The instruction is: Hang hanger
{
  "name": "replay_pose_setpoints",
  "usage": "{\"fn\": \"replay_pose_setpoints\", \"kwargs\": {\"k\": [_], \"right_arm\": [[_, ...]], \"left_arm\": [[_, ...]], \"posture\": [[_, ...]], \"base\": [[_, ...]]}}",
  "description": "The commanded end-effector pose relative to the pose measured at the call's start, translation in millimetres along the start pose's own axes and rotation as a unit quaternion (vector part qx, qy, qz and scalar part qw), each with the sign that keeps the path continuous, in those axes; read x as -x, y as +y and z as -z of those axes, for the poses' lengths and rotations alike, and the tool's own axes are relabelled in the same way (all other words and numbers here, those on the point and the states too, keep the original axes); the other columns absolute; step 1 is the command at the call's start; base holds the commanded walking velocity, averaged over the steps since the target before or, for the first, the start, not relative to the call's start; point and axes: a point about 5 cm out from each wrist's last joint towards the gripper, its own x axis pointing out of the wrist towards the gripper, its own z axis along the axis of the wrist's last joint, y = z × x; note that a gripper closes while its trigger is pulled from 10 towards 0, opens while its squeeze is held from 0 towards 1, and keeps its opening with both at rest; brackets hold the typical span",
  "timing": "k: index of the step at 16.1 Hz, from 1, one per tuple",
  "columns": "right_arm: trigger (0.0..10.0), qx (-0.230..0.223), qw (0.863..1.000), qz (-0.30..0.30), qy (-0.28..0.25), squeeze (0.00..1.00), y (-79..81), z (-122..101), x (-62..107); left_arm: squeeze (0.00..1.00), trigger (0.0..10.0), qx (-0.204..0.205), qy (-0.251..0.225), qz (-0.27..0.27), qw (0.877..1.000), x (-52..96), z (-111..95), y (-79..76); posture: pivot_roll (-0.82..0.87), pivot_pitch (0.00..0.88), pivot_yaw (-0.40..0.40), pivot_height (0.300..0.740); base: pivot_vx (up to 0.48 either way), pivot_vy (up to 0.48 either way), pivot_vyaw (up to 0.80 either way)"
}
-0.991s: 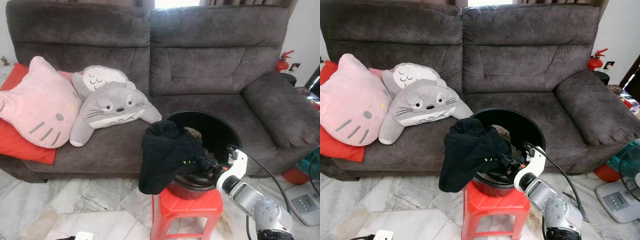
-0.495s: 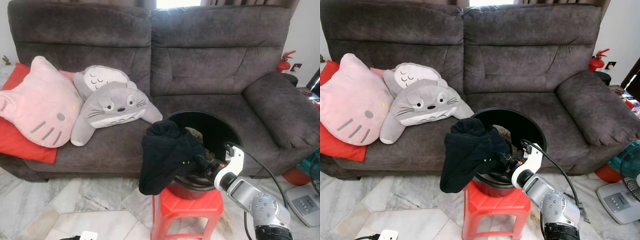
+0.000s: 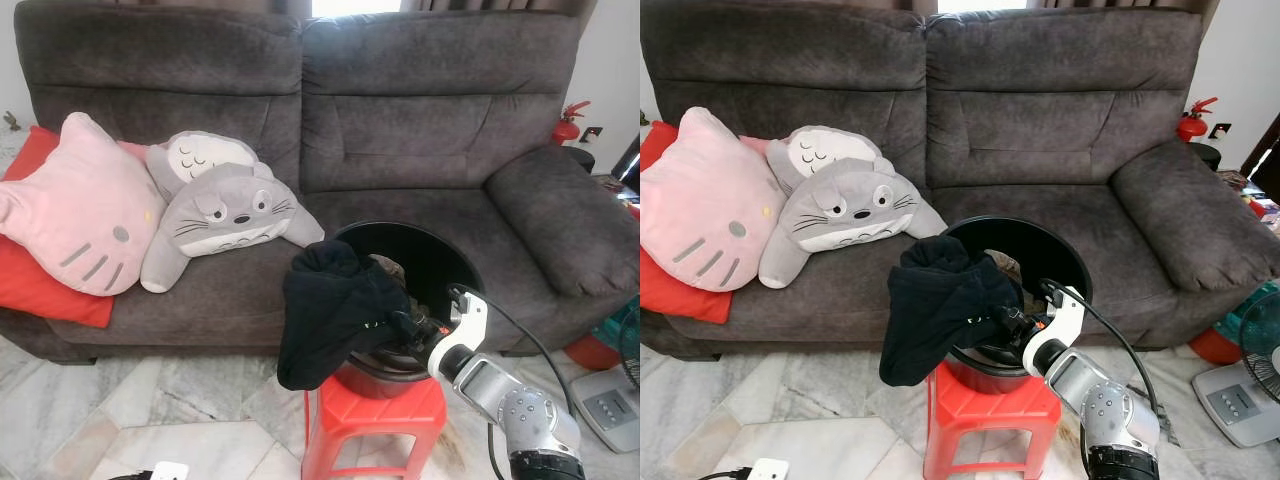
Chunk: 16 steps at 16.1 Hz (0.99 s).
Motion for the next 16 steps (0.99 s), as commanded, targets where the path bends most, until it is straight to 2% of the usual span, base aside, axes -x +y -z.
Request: {"fn": "replay_pose_setpoints", "kwargs": {"k": [1, 4, 5, 6, 7, 11, 14, 15, 16], "right_arm": [[0.0, 0.007, 1.0, -0.002, -0.002, 0.0, 2.0, -3.4, -1.1], [0.0, 0.034, 0.999, -0.013, -0.028, 0.0, 12.8, -14.8, -1.3], [0.0, 0.051, 0.995, -0.053, -0.069, 0.0, 31.9, -31.5, 0.5], [0.0, 0.059, 0.991, -0.074, -0.092, 0.0, 43.8, -40.6, 2.3], [0.0, 0.071, 0.987, -0.08, -0.117, 0.0, 52.0, -48.6, 4.0], [0.0, 0.068, 0.97, -0.107, -0.207, 0.0, 75.8, -68.7, 18.8], [0.0, 0.076, 0.96, -0.065, -0.261, 0.0, 75.9, -69.9, 37.3], [0.0, 0.065, 0.956, -0.035, -0.286, 0.0, 70.1, -72.1, 44.6], [0.0, 0.062, 0.943, 0.021, -0.327, 0.0, 59.0, -77.1, 58.9]], "left_arm": [[0.0, 10.0, -0.003, -0.004, 0.002, 1.0, -0.7, -5.0, -5.4], [0.0, 10.0, -0.003, -0.006, 0.002, 1.0, -0.9, -7.6, -7.2], [0.0, 10.0, -0.003, -0.007, 0.002, 1.0, -0.9, -8.6, -6.6], [0.0, 10.0, -0.004, -0.007, 0.001, 1.0, -0.9, -9.0, -5.9], [0.0, 10.0, -0.004, -0.007, 0.002, 1.0, -0.9, -9.5, -5.6], [0.0, 10.0, -0.003, -0.008, 0.0, 1.0, -0.6, -10.3, -0.7], [0.0, 10.0, -0.005, -0.007, 0.0, 1.0, -0.5, -9.2, -0.3], [0.0, 10.0, -0.005, -0.007, 0.002, 1.0, -0.5, -9.0, -1.3], [0.0, 10.0, -0.008, -0.006, 0.004, 1.0, -0.8, -8.7, -4.4]], "posture": [[-0.15, 0.0, -0.034, 0.74], [-0.15, 0.0, -0.032, 0.74], [-0.16, 0.0, -0.03, 0.74], [-0.16, 0.0, -0.03, 0.74], [-0.16, 0.0, -0.03, 0.74], [-0.17, 0.0, -0.029, 0.74], [-0.19, 0.0, -0.03, 0.74], [-0.19, 0.0, -0.03, 0.74], [-0.2, 0.0, -0.029, 0.74]], "base": [[0.0, 0.0, 0.0], [0.0, 0.0, 0.0], [0.0, 0.0, 0.0], [0.0, 0.0, 0.0], [0.0, 0.0, 0.0], [0.0, 0.0, 0.0], [0.0, 0.0, 0.0], [0.0, 0.0, 0.0], [0.0, 0.0, 0.0]]}}
